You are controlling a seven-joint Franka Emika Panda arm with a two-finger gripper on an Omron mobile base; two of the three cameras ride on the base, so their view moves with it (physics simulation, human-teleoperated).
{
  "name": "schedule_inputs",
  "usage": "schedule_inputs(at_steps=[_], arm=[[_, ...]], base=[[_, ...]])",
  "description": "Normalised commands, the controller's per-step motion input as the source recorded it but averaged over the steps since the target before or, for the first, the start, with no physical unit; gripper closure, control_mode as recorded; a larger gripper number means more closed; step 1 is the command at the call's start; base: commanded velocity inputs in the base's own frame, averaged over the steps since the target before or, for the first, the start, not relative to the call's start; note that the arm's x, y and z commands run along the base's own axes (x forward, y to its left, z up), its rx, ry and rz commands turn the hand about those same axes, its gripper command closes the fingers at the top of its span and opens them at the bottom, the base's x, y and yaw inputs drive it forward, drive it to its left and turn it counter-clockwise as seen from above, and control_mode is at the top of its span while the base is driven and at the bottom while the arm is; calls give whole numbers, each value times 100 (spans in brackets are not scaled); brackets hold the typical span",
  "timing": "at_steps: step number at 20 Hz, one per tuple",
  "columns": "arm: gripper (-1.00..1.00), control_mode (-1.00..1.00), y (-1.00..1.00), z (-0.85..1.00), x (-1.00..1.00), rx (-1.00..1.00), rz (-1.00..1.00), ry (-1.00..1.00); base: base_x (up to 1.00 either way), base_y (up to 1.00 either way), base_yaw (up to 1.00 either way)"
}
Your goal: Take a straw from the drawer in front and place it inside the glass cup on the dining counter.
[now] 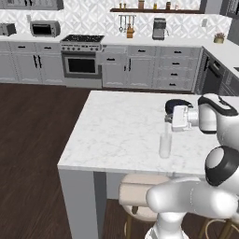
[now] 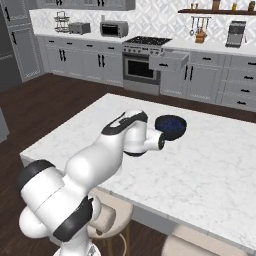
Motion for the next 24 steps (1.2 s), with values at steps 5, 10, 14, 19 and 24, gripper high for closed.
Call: schedule_inputs(at_steps=[5,10,14,19,24], arm=[[100,-100,0,-14,9,0,0,0],[100,-100,-4,-22,-27,0,0,0],[100,-100,-2,-23,-38,0,0,0],[-100,-100,0,-20,-1,2,0,0],[-100,-100,0,-5,0,1,0,0]], base=[[0,0,0],[0,0,0],[0,0,0],[0,0,0],[0,0,0]])
